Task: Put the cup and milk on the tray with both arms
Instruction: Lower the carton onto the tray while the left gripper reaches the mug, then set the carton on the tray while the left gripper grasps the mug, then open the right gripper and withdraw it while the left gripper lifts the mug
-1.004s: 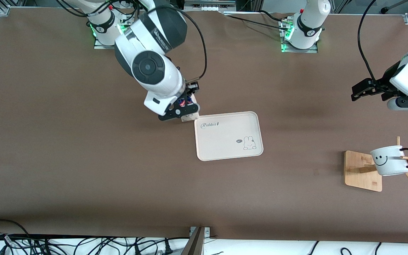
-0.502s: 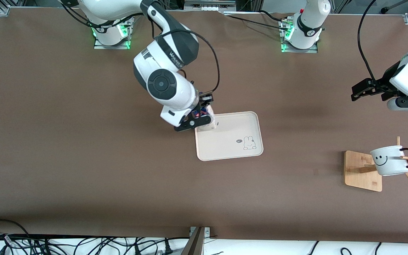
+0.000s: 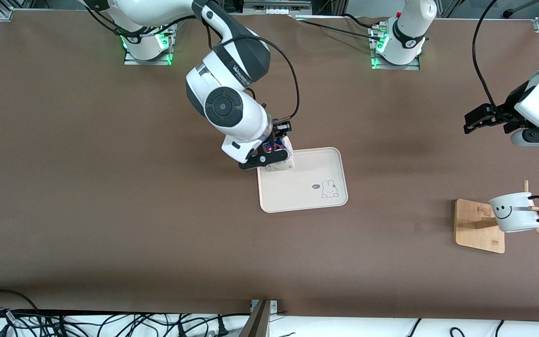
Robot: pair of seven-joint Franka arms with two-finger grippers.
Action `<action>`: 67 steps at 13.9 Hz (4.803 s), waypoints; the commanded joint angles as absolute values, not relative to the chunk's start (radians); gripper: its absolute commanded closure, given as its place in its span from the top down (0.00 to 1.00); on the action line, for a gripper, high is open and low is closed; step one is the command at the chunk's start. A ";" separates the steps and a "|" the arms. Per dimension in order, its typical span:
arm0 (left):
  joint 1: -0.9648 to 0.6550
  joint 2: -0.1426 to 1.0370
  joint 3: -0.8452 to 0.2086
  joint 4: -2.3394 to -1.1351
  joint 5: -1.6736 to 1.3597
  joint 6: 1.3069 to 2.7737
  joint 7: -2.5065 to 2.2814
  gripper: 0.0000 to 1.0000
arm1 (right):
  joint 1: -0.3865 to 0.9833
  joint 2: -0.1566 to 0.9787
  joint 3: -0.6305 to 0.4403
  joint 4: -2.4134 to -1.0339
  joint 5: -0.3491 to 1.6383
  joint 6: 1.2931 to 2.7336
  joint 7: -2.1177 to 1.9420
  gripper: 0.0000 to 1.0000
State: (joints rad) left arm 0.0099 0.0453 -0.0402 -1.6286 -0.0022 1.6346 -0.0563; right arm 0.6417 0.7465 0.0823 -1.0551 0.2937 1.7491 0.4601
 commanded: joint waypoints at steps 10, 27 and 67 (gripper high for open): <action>0.003 0.044 -0.029 -1.687 -0.005 1.805 -0.008 1.00 | 0.588 0.769 0.078 -1.035 0.308 1.795 0.403 0.41; 0.017 0.069 0.023 -2.094 0.136 2.451 0.133 1.00 | 0.575 0.836 0.077 -1.043 0.308 1.845 0.423 0.41; 0.029 0.192 0.103 -2.091 0.267 2.885 0.121 0.00 | 0.615 0.503 -0.371 -1.046 0.216 1.571 0.549 1.00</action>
